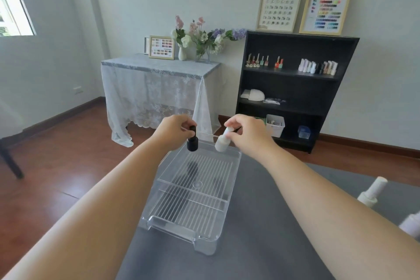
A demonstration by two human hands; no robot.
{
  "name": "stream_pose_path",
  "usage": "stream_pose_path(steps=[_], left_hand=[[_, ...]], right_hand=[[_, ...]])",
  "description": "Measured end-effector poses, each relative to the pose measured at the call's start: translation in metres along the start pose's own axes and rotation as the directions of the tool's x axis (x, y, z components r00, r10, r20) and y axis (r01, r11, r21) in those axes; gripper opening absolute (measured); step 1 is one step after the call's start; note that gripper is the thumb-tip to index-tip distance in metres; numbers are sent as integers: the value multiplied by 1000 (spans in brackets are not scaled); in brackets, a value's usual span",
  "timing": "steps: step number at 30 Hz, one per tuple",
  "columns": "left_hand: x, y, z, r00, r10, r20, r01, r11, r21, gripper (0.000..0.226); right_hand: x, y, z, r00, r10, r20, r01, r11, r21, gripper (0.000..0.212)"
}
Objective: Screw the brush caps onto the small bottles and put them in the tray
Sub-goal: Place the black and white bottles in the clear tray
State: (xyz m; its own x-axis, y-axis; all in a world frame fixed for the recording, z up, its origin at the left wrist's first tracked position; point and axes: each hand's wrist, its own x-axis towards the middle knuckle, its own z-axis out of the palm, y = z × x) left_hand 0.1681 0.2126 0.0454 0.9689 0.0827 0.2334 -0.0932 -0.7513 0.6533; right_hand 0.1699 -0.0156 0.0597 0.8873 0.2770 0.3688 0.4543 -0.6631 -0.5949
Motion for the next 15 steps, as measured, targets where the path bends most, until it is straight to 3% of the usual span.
stream_pose_path(steps=[6,15], left_hand=[[17,-18,16,1000,6,17,-7,998,55,26],[33,-24,26,998,63,-12,-61,988,142,29]], right_hand=[[31,-1,51,988,77,135,-80,997,18,23],[46,0,79,987,111,119,-116,993,34,27]])
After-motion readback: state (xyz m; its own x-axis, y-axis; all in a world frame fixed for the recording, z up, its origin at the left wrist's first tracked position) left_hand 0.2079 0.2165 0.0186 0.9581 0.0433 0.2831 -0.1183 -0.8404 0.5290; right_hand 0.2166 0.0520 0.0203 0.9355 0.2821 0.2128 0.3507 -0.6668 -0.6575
